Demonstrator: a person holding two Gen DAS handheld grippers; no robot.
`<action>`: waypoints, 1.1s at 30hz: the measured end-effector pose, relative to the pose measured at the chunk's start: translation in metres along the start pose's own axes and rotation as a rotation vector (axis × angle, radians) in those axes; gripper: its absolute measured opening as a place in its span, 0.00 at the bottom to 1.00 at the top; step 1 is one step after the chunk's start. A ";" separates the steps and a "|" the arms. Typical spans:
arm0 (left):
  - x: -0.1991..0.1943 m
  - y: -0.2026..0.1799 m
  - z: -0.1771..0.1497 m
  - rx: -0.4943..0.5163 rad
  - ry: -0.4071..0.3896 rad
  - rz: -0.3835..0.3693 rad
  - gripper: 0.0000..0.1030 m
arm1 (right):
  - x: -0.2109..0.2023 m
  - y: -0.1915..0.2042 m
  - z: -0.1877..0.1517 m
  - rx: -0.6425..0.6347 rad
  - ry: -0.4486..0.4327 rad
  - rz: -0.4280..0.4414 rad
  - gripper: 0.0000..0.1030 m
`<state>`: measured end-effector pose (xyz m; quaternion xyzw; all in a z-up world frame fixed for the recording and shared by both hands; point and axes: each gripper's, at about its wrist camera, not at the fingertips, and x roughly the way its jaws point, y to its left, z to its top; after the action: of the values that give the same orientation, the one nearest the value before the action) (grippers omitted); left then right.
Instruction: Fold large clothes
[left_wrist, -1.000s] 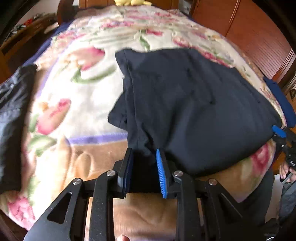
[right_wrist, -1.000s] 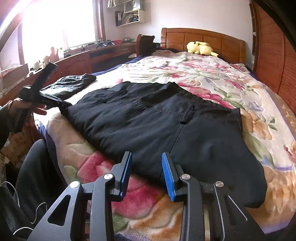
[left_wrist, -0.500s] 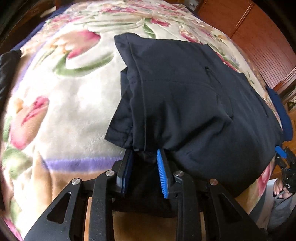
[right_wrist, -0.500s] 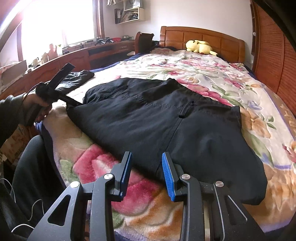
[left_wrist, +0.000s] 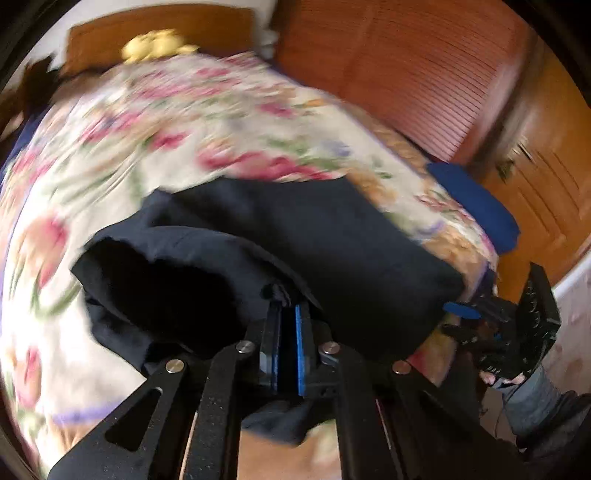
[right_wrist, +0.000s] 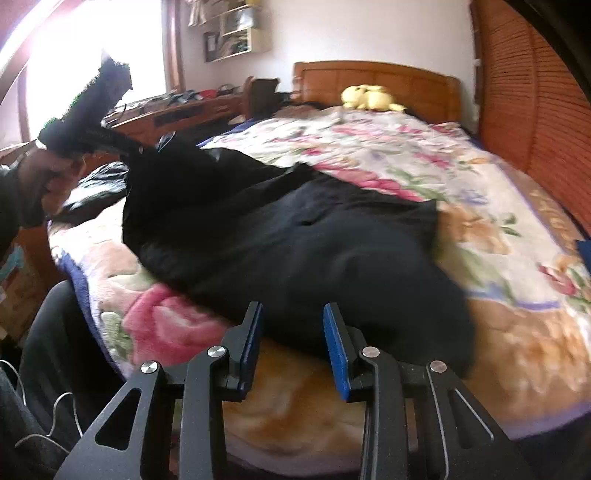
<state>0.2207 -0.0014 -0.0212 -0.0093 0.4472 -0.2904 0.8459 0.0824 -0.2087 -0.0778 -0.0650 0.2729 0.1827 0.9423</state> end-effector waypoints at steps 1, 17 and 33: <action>0.006 -0.012 0.009 0.027 0.000 -0.007 0.06 | -0.006 -0.005 -0.001 0.016 -0.007 -0.007 0.33; 0.143 -0.230 0.042 0.313 0.185 -0.144 0.05 | -0.107 -0.076 -0.066 0.176 -0.042 -0.208 0.33; -0.010 -0.151 0.075 0.167 -0.086 0.034 0.28 | -0.093 -0.048 0.020 0.106 -0.130 -0.099 0.33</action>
<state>0.2005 -0.1401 0.0728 0.0563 0.3847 -0.3118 0.8670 0.0378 -0.2774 -0.0103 -0.0163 0.2167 0.1250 0.9681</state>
